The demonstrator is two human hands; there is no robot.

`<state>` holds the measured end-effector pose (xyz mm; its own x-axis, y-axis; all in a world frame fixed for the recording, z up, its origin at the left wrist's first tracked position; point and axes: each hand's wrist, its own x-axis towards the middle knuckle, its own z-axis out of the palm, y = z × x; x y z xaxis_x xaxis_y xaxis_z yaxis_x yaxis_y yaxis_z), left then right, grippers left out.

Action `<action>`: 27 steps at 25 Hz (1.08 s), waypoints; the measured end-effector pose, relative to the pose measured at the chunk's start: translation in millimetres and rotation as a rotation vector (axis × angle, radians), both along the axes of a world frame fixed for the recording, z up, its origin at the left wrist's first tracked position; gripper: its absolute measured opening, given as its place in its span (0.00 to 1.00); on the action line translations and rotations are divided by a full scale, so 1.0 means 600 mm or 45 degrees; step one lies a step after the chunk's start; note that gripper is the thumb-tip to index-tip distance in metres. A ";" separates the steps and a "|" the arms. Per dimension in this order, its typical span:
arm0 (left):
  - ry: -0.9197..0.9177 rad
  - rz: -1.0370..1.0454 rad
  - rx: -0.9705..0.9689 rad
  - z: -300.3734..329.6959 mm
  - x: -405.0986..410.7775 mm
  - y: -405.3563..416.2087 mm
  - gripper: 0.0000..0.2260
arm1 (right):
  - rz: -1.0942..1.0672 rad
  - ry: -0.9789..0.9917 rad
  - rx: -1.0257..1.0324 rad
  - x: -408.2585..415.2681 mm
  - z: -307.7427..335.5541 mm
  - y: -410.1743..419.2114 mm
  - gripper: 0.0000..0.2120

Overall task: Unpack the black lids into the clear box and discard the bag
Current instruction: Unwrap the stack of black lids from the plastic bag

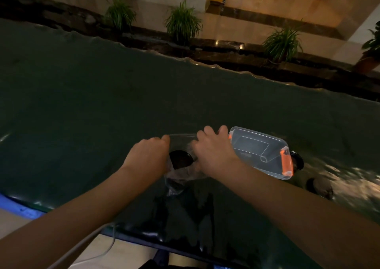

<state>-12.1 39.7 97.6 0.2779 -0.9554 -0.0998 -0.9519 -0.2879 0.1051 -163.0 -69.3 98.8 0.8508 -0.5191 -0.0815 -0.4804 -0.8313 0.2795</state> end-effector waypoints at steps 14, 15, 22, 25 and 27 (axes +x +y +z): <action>0.573 -0.064 -0.090 0.026 -0.097 -0.007 0.50 | 0.027 -0.204 0.331 -0.096 0.020 0.032 0.14; 0.609 -0.092 -0.146 0.025 -0.103 -0.007 0.47 | -0.020 -0.237 0.583 -0.093 0.017 0.027 0.11; 0.965 0.189 -0.751 -0.035 -0.069 0.020 0.16 | -0.073 -0.258 1.090 -0.069 -0.056 -0.003 0.12; 1.068 0.848 -0.760 -0.118 -0.008 0.016 0.10 | -0.095 -0.246 1.110 -0.070 -0.078 -0.004 0.21; 1.048 1.055 -0.264 -0.181 0.010 0.010 0.20 | -0.123 -0.202 1.087 -0.074 -0.089 -0.006 0.26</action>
<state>-6.3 45.7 -10.8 0.7440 -0.5336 -0.4022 -0.1079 -0.6899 0.7158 -207.2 -73.2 45.5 0.8405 -0.4052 -0.3596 -0.5400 -0.6795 -0.4966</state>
